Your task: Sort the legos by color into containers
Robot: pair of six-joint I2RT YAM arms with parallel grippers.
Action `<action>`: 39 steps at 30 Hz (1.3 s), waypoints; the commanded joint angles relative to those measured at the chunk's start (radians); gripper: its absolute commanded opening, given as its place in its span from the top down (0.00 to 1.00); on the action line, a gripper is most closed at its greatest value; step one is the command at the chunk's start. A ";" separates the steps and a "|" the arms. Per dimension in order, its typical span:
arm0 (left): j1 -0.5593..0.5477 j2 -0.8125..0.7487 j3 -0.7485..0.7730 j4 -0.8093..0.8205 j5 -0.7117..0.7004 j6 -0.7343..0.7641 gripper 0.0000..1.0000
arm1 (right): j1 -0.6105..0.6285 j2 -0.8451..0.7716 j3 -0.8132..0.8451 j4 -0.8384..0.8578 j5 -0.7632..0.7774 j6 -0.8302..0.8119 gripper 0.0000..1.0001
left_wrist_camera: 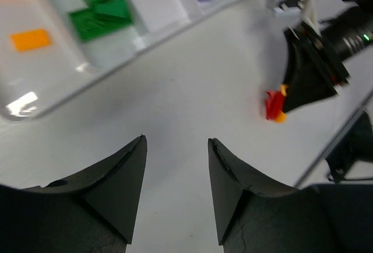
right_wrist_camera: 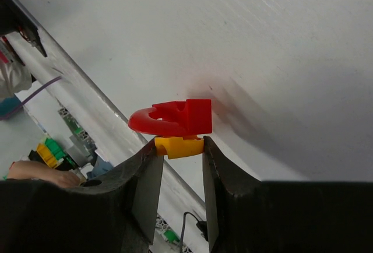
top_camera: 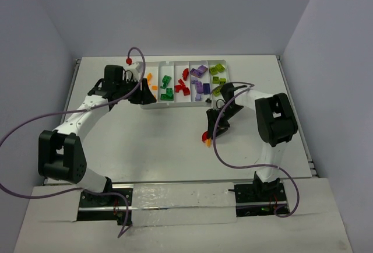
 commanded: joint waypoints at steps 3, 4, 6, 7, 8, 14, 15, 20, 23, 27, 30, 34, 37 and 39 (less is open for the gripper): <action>-0.167 -0.054 -0.080 0.104 0.199 -0.071 0.46 | 0.019 -0.099 0.066 0.078 -0.062 0.072 1.00; -0.200 -0.045 -0.092 0.112 0.191 -0.081 0.46 | 0.027 -0.107 0.071 0.095 -0.064 0.102 1.00; -0.267 -0.027 -0.101 0.127 0.173 -0.100 0.47 | 0.042 -0.116 0.078 0.118 -0.062 0.146 1.00; -0.272 -0.020 -0.099 0.130 0.160 -0.101 0.47 | 0.050 -0.116 0.078 0.126 -0.061 0.161 1.00; -0.295 -0.007 -0.093 0.130 0.142 -0.106 0.47 | 0.061 -0.121 0.079 0.134 -0.061 0.172 1.00; -0.355 0.054 -0.050 0.128 0.110 -0.118 0.48 | 0.120 -0.139 0.081 0.147 -0.057 0.191 1.00; -0.373 0.069 -0.036 0.120 0.095 -0.110 0.48 | 0.134 -0.143 0.082 0.147 -0.060 0.194 1.00; -0.426 0.098 -0.023 0.114 0.055 -0.089 0.48 | 0.162 -0.152 0.088 0.147 -0.078 0.203 1.00; -0.444 0.101 -0.019 0.113 0.032 -0.079 0.47 | 0.167 -0.155 0.089 0.146 -0.093 0.205 1.00; -0.457 0.112 -0.003 0.111 0.007 -0.069 0.46 | 0.177 -0.157 0.091 0.139 -0.122 0.200 1.00; -0.462 0.123 0.007 0.109 -0.010 -0.067 0.48 | 0.183 -0.161 0.094 0.135 -0.133 0.199 1.00; -0.467 0.127 0.012 0.104 -0.056 -0.059 0.50 | 0.183 -0.166 0.092 0.128 -0.153 0.190 1.00; -0.469 0.135 0.016 0.095 -0.080 -0.053 0.52 | 0.185 -0.169 0.090 0.126 -0.161 0.189 1.00; -0.469 0.140 0.018 0.091 -0.078 -0.053 0.54 | 0.185 -0.169 0.092 0.126 -0.166 0.188 1.00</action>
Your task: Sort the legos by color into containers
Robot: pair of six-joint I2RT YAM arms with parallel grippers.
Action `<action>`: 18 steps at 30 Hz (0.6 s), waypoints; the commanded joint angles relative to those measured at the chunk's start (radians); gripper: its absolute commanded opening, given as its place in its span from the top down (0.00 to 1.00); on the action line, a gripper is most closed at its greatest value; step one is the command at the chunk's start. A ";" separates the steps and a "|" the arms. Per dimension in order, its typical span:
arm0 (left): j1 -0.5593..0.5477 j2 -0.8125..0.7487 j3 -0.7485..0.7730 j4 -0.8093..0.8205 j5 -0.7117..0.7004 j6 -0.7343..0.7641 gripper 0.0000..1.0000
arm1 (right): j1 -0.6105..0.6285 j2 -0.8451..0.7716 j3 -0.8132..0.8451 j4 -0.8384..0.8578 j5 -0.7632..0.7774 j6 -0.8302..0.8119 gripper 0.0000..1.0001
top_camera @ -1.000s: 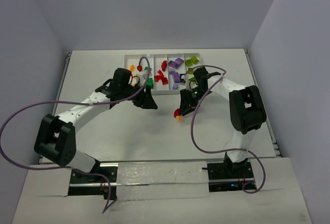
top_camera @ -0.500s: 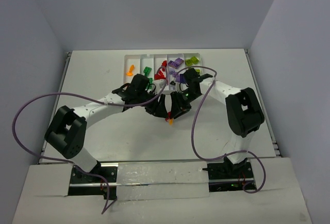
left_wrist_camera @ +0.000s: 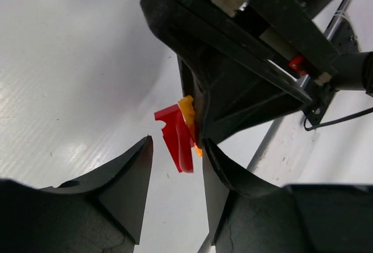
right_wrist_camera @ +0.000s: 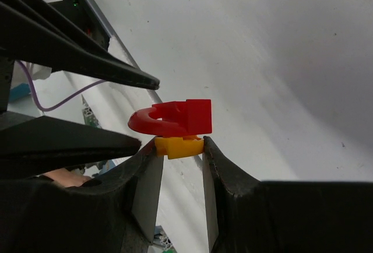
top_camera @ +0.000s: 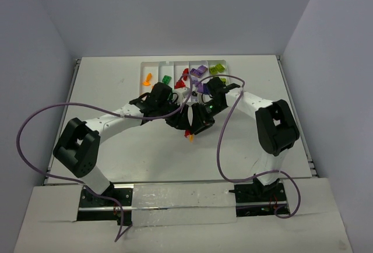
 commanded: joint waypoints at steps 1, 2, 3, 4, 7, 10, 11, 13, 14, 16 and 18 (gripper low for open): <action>-0.010 0.014 0.048 0.007 -0.032 0.016 0.55 | 0.009 -0.059 0.041 0.000 -0.041 -0.007 1.00; -0.012 0.016 0.048 0.007 -0.032 0.017 0.58 | 0.008 -0.059 0.042 -0.001 -0.042 -0.007 1.00; -0.011 0.015 0.048 0.007 -0.032 0.018 0.62 | 0.008 -0.059 0.042 -0.003 -0.043 -0.007 1.00; -0.011 0.016 0.048 0.006 -0.029 0.019 0.65 | 0.008 -0.059 0.042 -0.003 -0.043 -0.008 1.00; -0.011 0.019 0.049 0.004 -0.024 0.019 0.71 | 0.008 -0.061 0.041 -0.003 -0.043 -0.008 1.00; -0.011 0.028 0.051 -0.003 -0.011 0.021 0.79 | 0.010 -0.065 0.039 -0.002 -0.029 -0.008 1.00; -0.011 0.032 0.051 -0.007 -0.009 0.022 0.81 | 0.010 -0.065 0.037 -0.001 -0.020 -0.008 1.00; -0.012 0.033 0.049 -0.008 -0.016 0.023 0.86 | 0.008 -0.064 0.033 0.000 -0.001 -0.008 1.00; -0.011 0.034 0.048 -0.010 -0.023 0.026 0.91 | 0.007 -0.064 0.032 0.000 0.005 -0.010 1.00; -0.011 0.035 0.047 -0.014 -0.059 0.025 0.97 | 0.004 -0.066 0.022 0.000 0.018 -0.013 1.00; -0.011 0.032 0.044 -0.018 -0.111 0.029 1.00 | -0.002 -0.073 0.014 0.000 0.022 -0.015 1.00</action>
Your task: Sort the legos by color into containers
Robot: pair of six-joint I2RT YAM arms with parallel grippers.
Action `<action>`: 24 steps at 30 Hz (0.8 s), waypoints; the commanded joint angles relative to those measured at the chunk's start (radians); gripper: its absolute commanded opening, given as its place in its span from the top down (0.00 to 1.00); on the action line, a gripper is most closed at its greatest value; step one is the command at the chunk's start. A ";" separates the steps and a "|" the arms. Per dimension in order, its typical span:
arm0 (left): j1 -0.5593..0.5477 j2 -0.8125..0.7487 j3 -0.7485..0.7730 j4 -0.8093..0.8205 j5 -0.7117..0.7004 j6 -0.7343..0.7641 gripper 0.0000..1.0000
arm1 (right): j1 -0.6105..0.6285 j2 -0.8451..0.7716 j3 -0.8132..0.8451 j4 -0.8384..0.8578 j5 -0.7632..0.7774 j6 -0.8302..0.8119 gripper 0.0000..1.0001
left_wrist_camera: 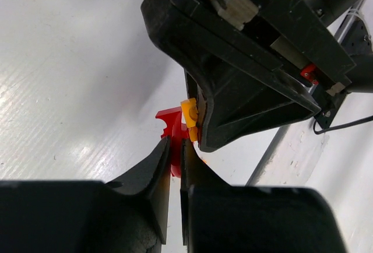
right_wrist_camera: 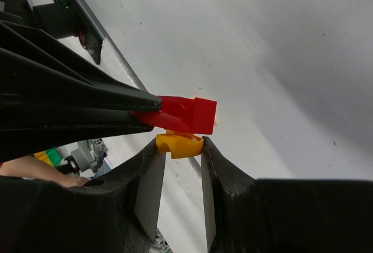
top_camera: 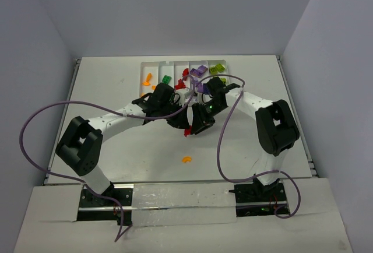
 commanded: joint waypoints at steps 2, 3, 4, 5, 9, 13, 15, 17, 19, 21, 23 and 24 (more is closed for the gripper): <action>-0.001 0.002 0.024 -0.011 -0.122 0.019 1.00 | -0.010 -0.075 0.006 0.000 -0.003 -0.014 1.00; -0.001 -0.001 0.021 -0.011 -0.149 0.020 1.00 | -0.016 -0.078 0.002 0.000 -0.002 -0.014 1.00; -0.002 -0.004 0.018 -0.011 -0.178 0.020 1.00 | -0.020 -0.080 -0.001 0.000 0.001 -0.014 1.00; -0.002 -0.006 0.018 -0.010 -0.214 0.020 1.00 | -0.027 -0.082 -0.003 0.000 0.003 -0.014 1.00; -0.001 -0.007 0.027 -0.022 -0.313 0.031 1.00 | -0.041 -0.085 -0.006 0.000 0.007 -0.013 1.00; -0.001 -0.011 0.027 -0.025 -0.379 0.039 1.00 | -0.052 -0.082 -0.004 0.002 0.019 -0.012 1.00; -0.001 -0.006 0.033 -0.035 -0.402 0.043 1.00 | -0.058 -0.080 -0.001 0.004 0.024 -0.009 1.00; -0.001 -0.004 0.036 -0.039 -0.420 0.051 1.00 | -0.059 -0.080 -0.001 0.007 0.033 -0.006 1.00; -0.001 -0.002 0.042 -0.044 -0.444 0.054 1.00 | -0.059 -0.082 0.001 0.012 0.039 0.001 1.00; -0.001 0.002 0.046 -0.049 -0.456 0.055 1.00 | -0.059 -0.078 0.002 0.015 0.042 0.005 1.00; -0.001 0.007 0.048 -0.053 -0.478 0.057 1.00 | -0.059 -0.077 0.004 0.017 0.040 0.008 1.00; -0.001 0.009 0.048 -0.055 -0.481 0.059 1.00 | -0.059 -0.077 0.005 0.017 0.038 0.009 1.00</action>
